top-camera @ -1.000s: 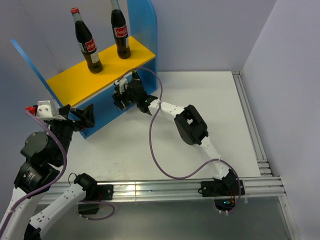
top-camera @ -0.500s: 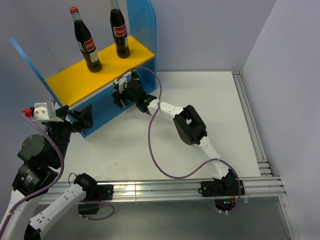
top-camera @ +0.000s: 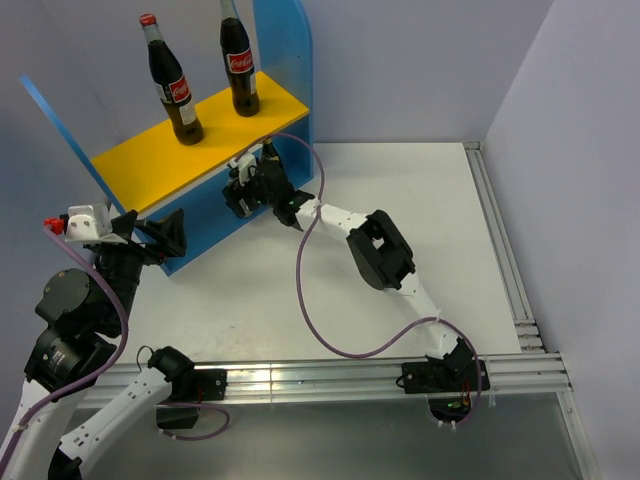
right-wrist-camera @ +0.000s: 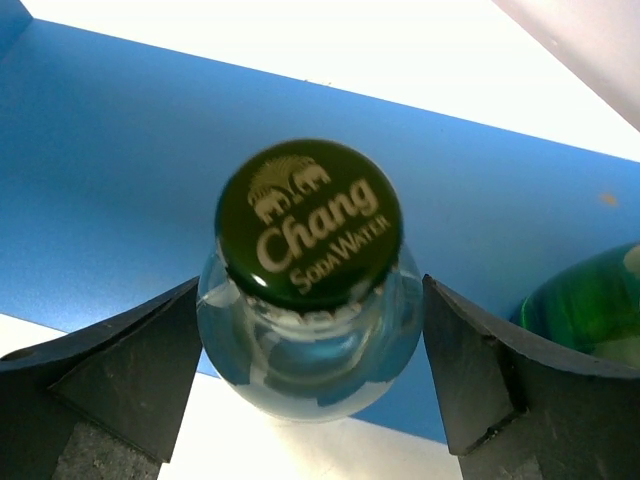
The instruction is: Place and organize the beverage onto the shelf
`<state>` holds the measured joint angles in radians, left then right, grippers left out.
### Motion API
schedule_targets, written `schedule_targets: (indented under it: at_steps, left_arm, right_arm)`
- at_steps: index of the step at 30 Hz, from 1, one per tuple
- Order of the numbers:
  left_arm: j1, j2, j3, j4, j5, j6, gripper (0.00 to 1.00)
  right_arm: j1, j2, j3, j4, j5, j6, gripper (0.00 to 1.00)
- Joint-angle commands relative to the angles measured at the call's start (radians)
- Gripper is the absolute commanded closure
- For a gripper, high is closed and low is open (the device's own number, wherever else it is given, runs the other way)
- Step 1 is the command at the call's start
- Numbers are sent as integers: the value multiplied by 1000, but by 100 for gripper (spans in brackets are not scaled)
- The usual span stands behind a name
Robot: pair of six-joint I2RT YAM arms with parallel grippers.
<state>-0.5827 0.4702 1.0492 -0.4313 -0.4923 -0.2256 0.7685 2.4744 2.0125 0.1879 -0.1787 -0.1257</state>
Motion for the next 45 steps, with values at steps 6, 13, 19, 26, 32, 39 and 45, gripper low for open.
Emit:
schedule_targets:
  at_steps: [6, 13, 19, 26, 32, 39, 45]
  left_arm:
    - [3, 10, 0, 19, 17, 9, 2]
    - [4, 8, 0, 17, 17, 9, 2]
    - [4, 4, 0, 17, 14, 11, 2]
    - [4, 4, -2, 17, 14, 8, 2]
    - [4, 4, -5, 20, 14, 8, 2]
    - [3, 4, -6, 23, 14, 9, 2]
    - [4, -4, -9, 23, 12, 9, 2]
  right_arm:
    - [-1, -127, -86, 122, 27, 37, 12]
    - [-1, -172, -166, 147, 15, 51, 17]
    - [0, -190, -190, 147, -4, 61, 30]
    - [0, -189, -182, 128, 28, 83, 42]
    - [0, -155, -126, 113, 108, 97, 48]
    - [2, -127, -92, 146, 172, 109, 48]
    - [3, -97, -37, 122, 165, 101, 45]
